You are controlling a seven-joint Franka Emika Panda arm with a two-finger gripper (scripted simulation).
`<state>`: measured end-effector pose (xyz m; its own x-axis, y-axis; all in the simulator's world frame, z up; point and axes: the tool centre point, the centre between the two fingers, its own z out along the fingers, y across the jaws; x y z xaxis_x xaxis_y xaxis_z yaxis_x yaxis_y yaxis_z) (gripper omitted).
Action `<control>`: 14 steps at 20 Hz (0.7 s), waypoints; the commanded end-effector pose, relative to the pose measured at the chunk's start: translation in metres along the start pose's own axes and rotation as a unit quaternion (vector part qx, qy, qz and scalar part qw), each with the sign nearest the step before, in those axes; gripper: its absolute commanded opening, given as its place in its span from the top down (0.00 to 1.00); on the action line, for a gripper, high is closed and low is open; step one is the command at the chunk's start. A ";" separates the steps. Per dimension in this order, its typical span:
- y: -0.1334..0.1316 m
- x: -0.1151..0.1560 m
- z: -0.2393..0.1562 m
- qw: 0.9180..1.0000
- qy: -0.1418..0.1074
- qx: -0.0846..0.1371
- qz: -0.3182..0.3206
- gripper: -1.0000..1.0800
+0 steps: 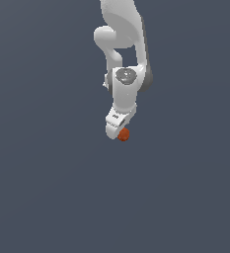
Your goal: Pick up the object and move it to a goal position.
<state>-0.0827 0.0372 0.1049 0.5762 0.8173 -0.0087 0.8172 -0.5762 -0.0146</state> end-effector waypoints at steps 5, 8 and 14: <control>-0.011 0.000 0.005 0.997 0.002 -0.005 -0.076 0.04; -0.014 -0.001 0.007 0.995 0.003 -0.006 -0.098 0.04; -0.018 -0.001 0.008 0.992 0.003 -0.008 -0.122 0.04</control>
<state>-0.0971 0.0464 0.0974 0.3699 0.9291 -0.0004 0.9291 -0.3699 -0.0010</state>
